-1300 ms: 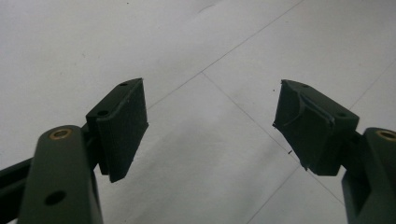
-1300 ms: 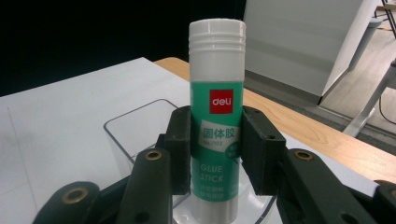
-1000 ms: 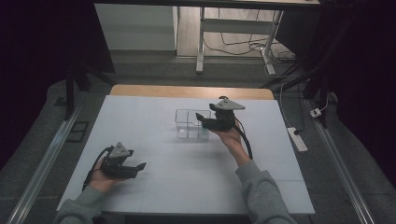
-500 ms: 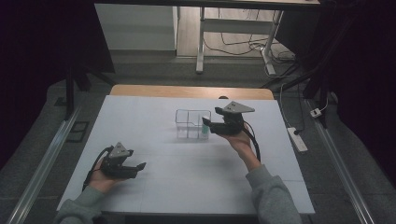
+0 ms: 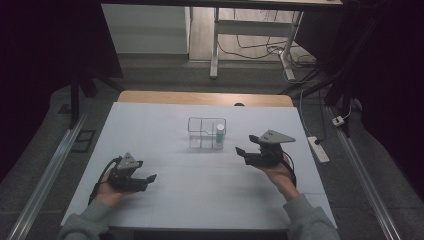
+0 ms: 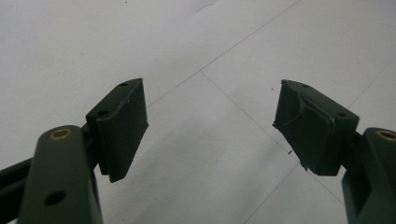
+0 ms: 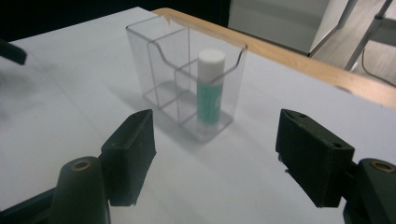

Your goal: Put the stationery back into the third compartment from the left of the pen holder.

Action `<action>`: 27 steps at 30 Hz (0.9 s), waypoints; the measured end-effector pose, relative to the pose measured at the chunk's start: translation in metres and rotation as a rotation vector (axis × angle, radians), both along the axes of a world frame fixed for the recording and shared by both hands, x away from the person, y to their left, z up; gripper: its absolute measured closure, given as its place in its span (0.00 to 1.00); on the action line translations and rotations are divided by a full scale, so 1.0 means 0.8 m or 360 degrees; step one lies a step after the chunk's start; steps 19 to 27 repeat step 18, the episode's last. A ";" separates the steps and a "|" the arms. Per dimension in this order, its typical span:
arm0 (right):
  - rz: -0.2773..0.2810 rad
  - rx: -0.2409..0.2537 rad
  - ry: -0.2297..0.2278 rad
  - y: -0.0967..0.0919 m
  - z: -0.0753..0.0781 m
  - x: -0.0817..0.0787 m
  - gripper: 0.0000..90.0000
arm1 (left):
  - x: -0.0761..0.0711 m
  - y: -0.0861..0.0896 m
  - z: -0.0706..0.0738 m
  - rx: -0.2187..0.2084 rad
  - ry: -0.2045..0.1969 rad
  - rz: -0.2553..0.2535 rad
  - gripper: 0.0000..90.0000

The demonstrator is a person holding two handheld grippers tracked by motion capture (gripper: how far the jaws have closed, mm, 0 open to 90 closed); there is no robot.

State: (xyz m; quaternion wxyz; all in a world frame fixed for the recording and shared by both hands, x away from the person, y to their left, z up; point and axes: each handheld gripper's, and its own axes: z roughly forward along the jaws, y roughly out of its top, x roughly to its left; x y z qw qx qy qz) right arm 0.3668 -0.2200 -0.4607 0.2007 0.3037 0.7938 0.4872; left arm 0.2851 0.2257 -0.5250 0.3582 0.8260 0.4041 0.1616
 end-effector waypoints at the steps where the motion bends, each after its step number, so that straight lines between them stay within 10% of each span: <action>1: -0.0002 -0.0013 0.0005 -0.006 -0.002 -0.007 0.32 | 0.000 0.000 0.000 -0.0003 -0.0001 -0.0001 0.28; 10: -0.0039 -0.0044 0.0057 -0.056 -0.028 -0.057 0.32 | 0.000 0.001 0.004 -0.0032 -0.0019 0.0002 0.28; 27: -0.0041 -0.0042 0.0076 -0.070 -0.040 -0.062 0.31 | -0.002 0.001 0.007 -0.0047 -0.0039 -0.0006 0.28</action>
